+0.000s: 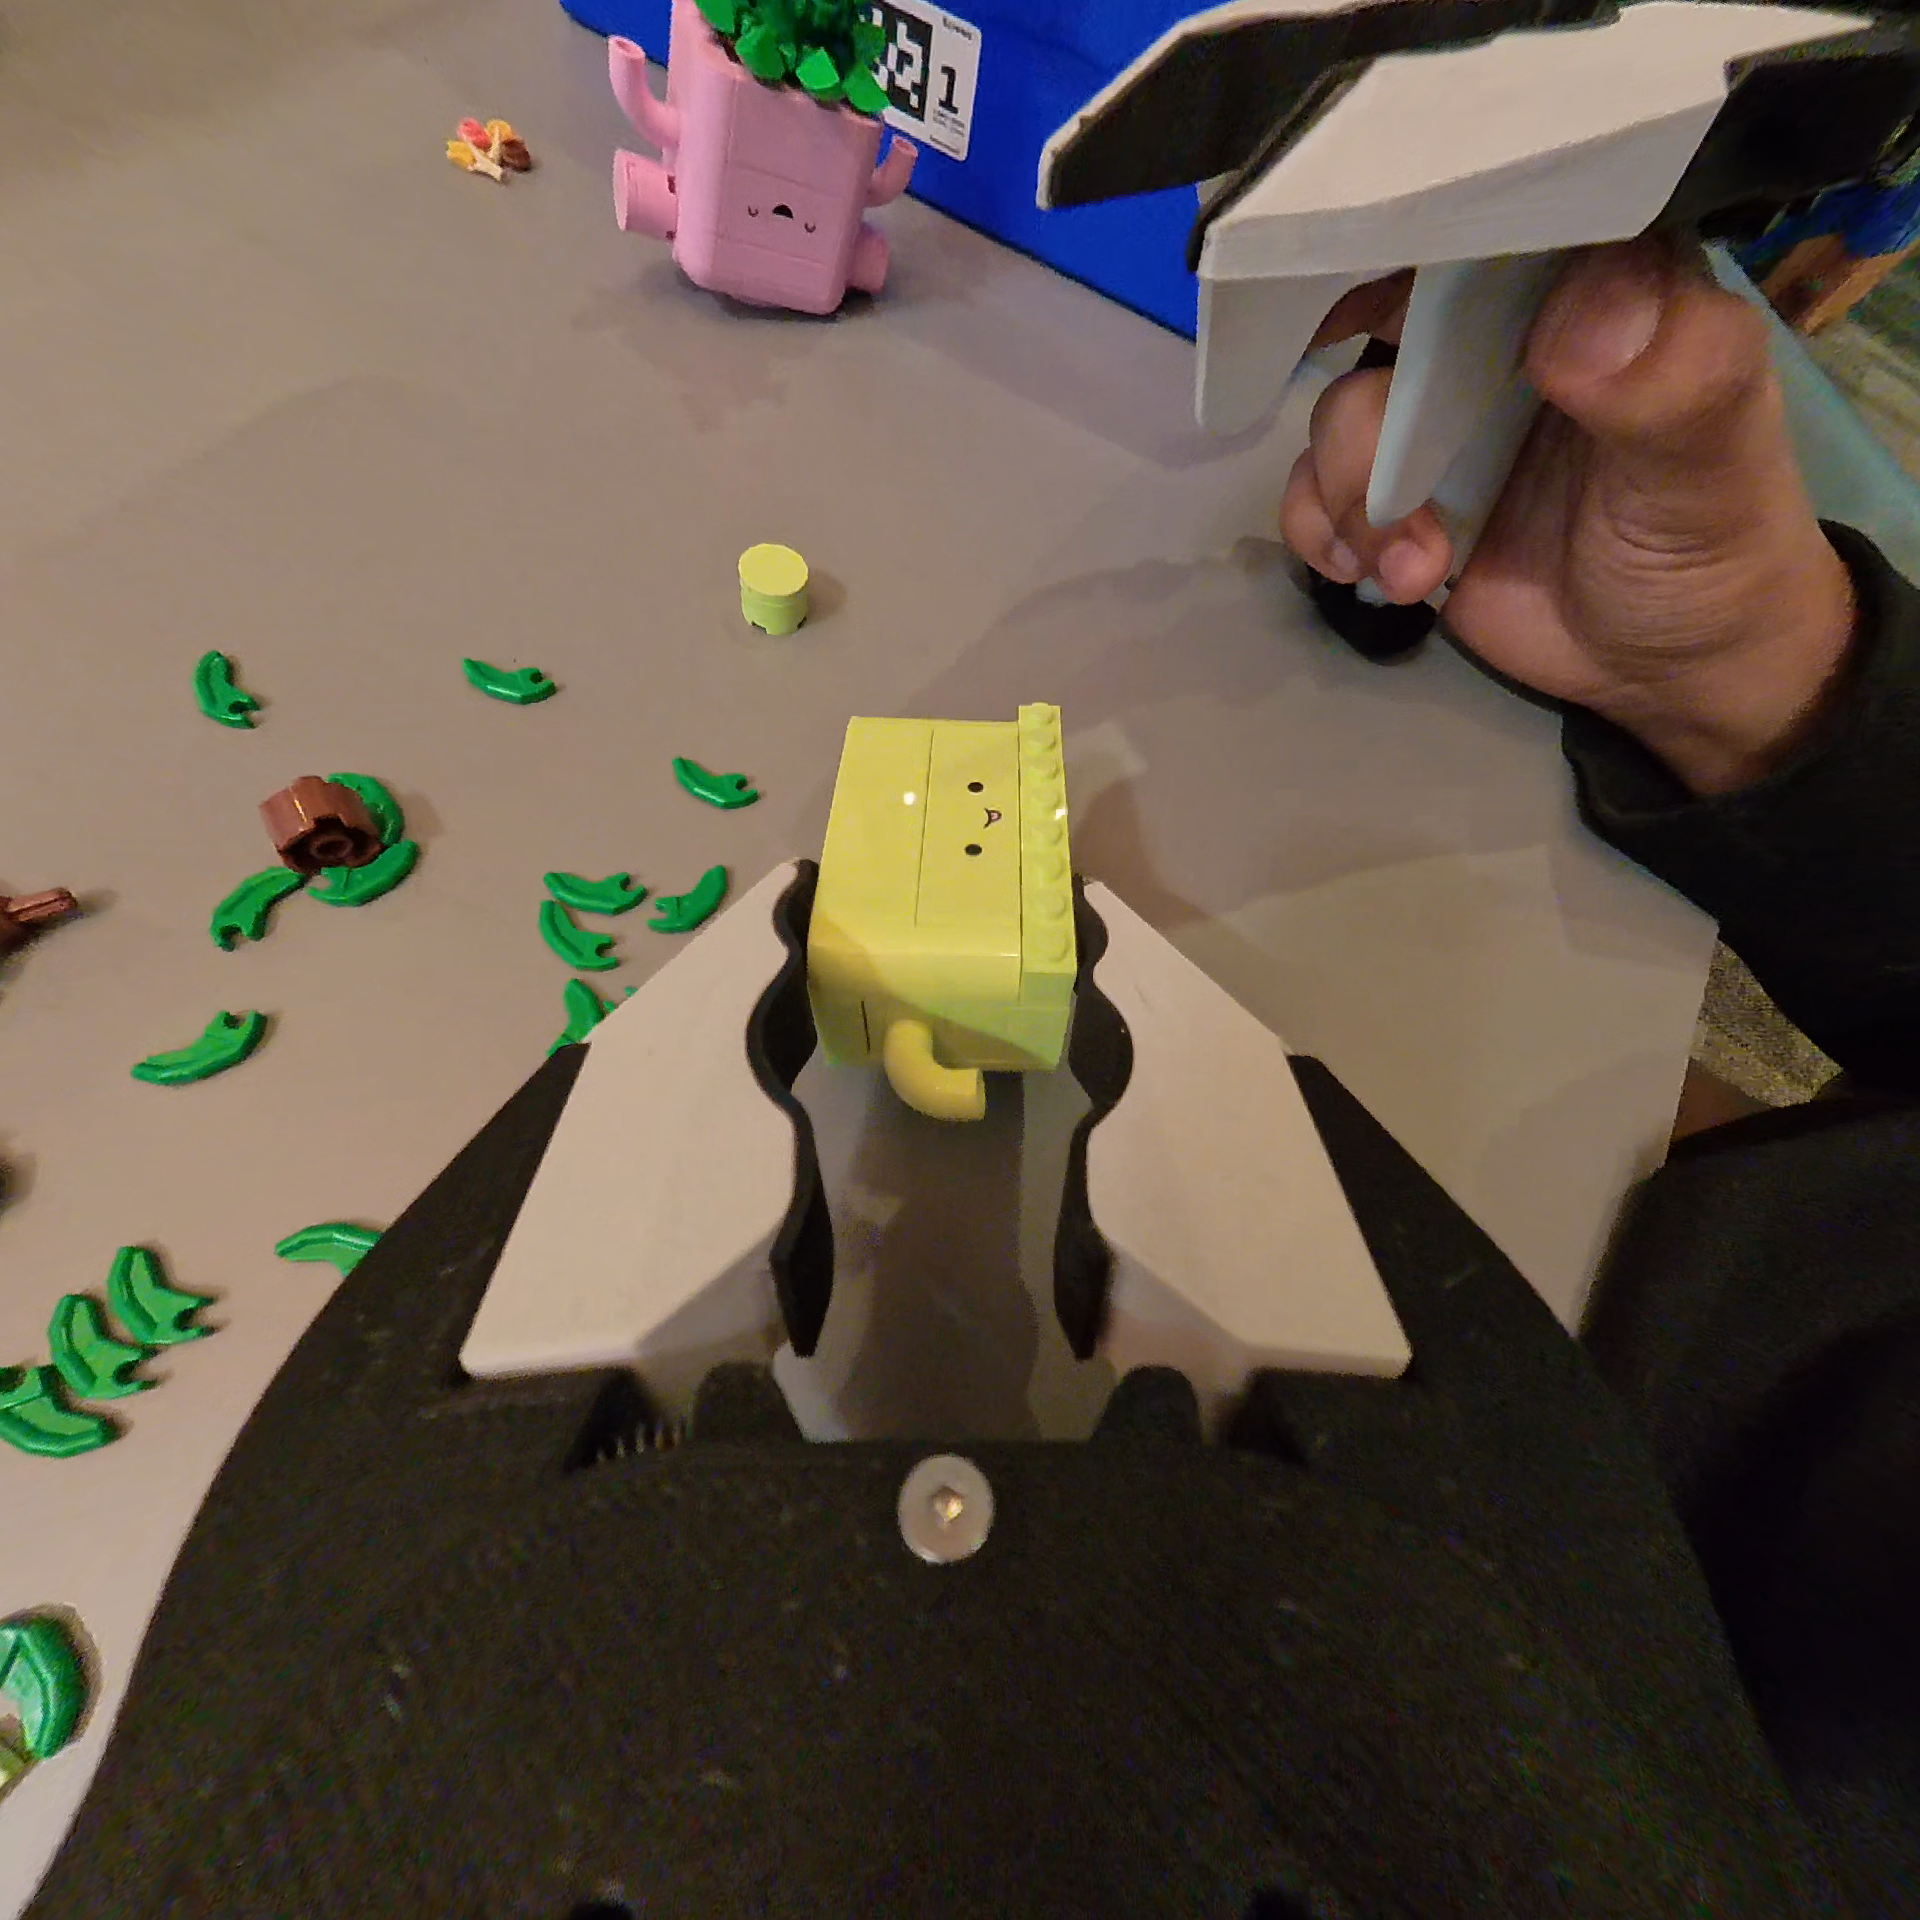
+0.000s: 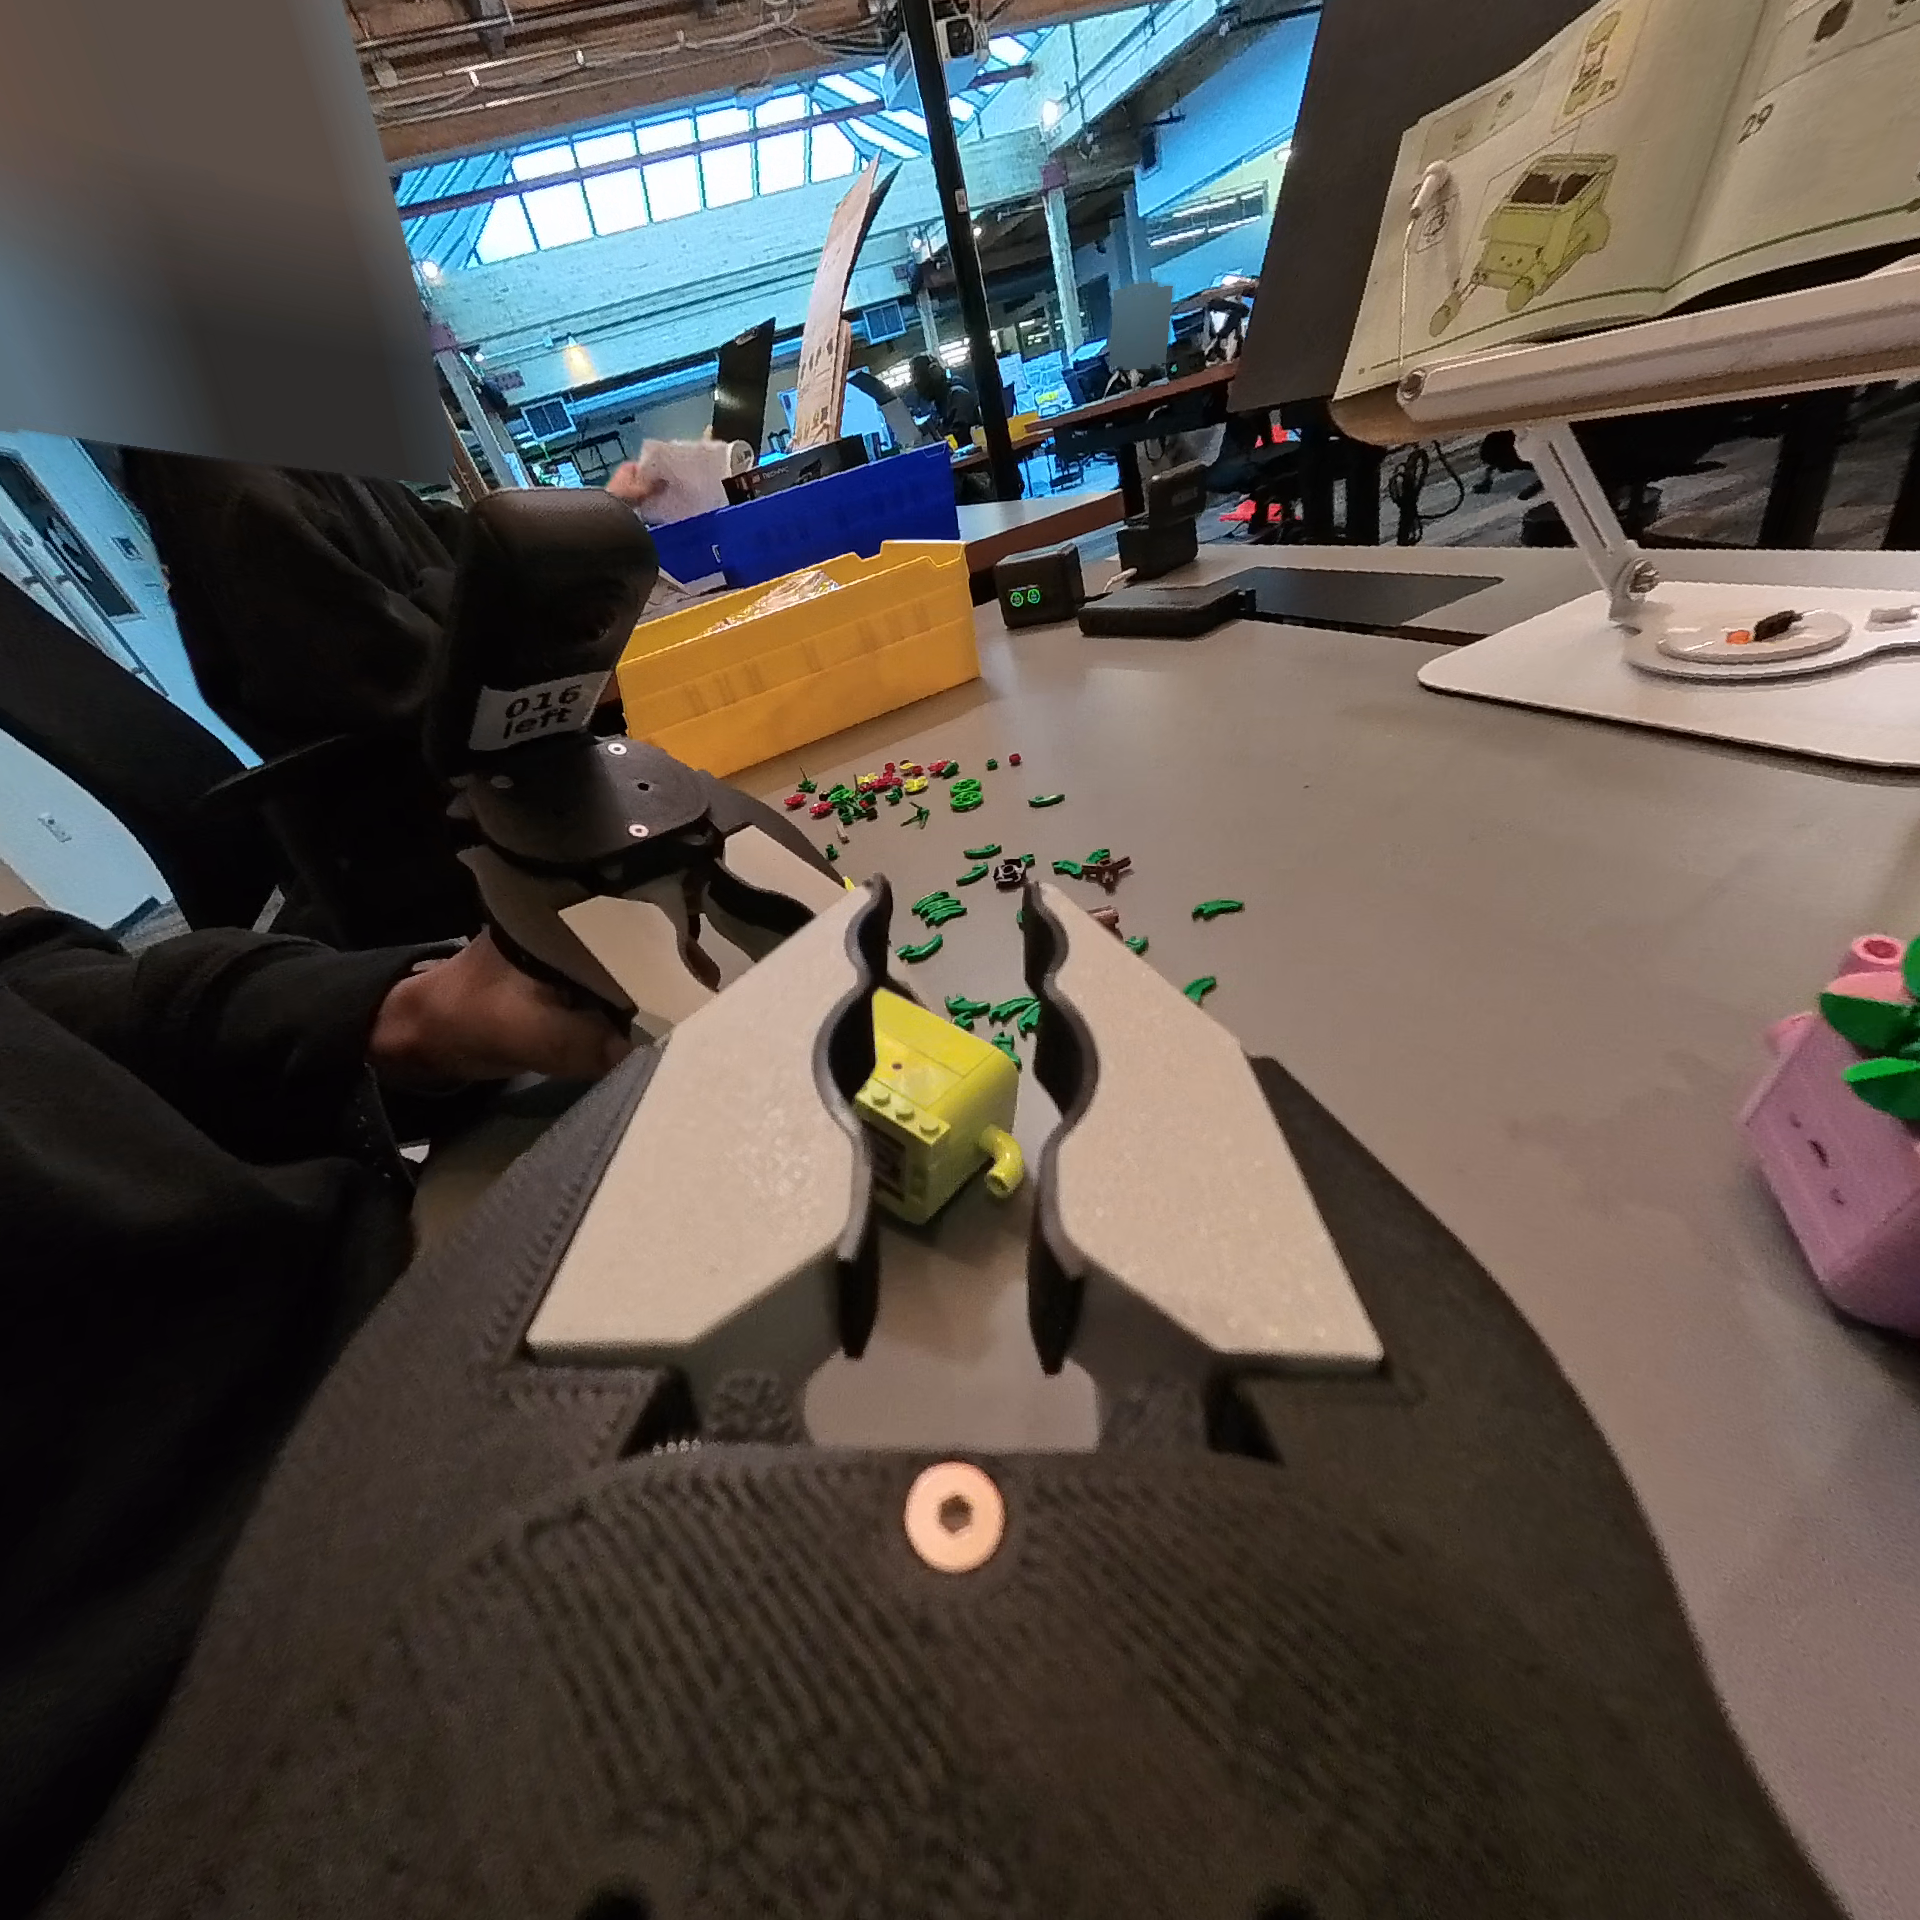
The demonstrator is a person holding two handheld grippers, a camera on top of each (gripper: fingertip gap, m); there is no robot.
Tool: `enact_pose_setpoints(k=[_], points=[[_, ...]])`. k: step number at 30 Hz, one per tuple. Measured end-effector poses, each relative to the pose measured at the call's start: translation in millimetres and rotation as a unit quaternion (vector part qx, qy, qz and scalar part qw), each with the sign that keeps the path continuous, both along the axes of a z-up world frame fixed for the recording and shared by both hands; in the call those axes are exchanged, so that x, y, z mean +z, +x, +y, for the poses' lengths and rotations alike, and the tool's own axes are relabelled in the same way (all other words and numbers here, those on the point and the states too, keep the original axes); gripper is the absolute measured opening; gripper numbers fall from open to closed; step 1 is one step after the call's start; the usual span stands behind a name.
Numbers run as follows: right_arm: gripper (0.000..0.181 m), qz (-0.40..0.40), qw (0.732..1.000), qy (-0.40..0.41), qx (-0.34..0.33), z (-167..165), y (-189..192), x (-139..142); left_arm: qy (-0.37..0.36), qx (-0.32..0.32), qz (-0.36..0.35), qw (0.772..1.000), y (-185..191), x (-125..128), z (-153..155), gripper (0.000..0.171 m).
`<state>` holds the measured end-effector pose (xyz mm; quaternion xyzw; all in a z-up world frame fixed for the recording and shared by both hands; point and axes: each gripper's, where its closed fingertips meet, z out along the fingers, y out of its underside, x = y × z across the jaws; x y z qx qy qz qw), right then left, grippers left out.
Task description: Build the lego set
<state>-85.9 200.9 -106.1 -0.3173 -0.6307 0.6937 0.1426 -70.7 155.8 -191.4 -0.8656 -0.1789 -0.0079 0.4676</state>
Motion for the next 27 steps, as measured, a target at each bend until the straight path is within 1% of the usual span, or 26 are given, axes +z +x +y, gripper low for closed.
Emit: enact_pose_setpoints(k=[5,13,27], points=[[0.024,0.001,1.0,-0.018,0.002,1.9,0.2,3.3,-0.005,-0.002,-0.009,1.0,0.1,-2.5,0.5,0.046],[0.023,0.004,1.0,-0.014,0.002,0.0,0.6,3.3,-0.018,-0.009,-0.013,1.0,1.7,-6.6,1.9,0.046],[0.015,-0.003,1.0,-0.025,0.01,-4.3,1.9,4.1,-0.034,-0.018,-0.014,0.999,3.5,-11.8,3.8,0.046]])
